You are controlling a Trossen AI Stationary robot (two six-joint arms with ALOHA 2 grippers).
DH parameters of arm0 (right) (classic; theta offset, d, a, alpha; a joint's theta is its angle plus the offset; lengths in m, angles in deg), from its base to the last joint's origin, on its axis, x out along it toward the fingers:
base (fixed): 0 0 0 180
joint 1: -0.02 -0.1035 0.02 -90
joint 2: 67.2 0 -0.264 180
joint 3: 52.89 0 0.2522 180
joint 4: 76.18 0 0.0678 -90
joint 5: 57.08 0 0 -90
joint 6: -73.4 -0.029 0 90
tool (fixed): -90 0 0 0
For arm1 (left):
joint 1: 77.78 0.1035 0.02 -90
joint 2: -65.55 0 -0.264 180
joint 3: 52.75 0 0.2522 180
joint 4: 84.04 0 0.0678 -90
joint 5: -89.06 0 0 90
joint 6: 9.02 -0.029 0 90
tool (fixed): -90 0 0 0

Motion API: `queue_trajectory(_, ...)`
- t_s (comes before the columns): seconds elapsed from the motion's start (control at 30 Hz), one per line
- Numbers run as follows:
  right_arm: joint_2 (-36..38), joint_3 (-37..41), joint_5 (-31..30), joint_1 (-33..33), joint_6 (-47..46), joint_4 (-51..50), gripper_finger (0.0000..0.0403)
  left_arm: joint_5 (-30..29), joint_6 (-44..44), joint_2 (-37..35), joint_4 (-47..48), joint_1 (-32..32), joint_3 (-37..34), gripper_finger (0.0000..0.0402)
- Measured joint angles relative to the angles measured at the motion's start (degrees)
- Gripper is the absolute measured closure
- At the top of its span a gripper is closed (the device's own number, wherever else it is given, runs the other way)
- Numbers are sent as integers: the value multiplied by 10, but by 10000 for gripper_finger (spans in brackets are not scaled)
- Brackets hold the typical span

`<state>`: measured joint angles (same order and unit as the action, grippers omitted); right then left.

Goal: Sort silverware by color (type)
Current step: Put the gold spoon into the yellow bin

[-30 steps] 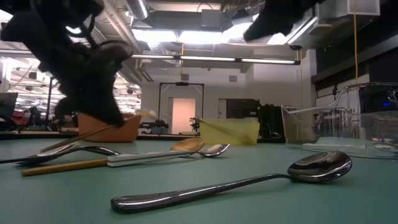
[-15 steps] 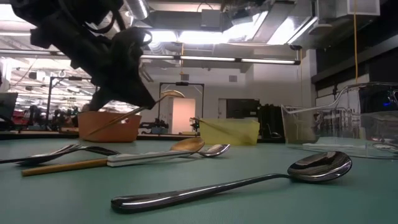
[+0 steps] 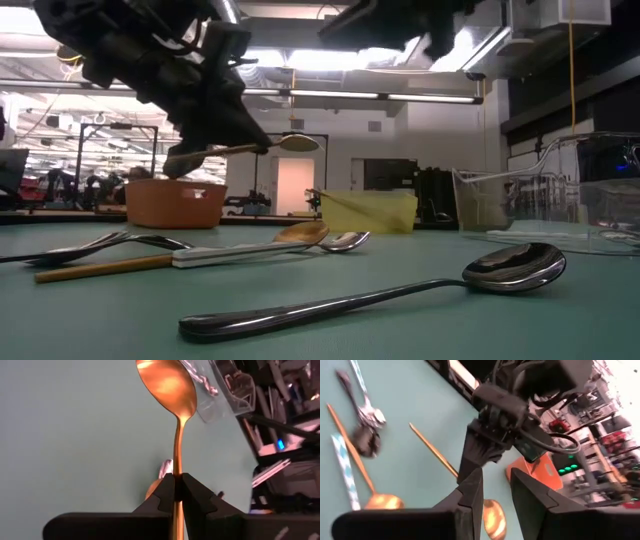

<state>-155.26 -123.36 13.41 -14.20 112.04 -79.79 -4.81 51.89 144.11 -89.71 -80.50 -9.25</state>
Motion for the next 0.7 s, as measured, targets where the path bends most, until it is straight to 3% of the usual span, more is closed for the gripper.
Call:
queue_trajectory(0.33, -87, 0, -18, 21, 101, 81, 309, 34, 35, 0, -9, 5, 0, 392)
queue_trajectory(0.7, -131, 0, 48, 51, 113, 105, 309, 36, 37, -1, -8, 5, 0, 392)
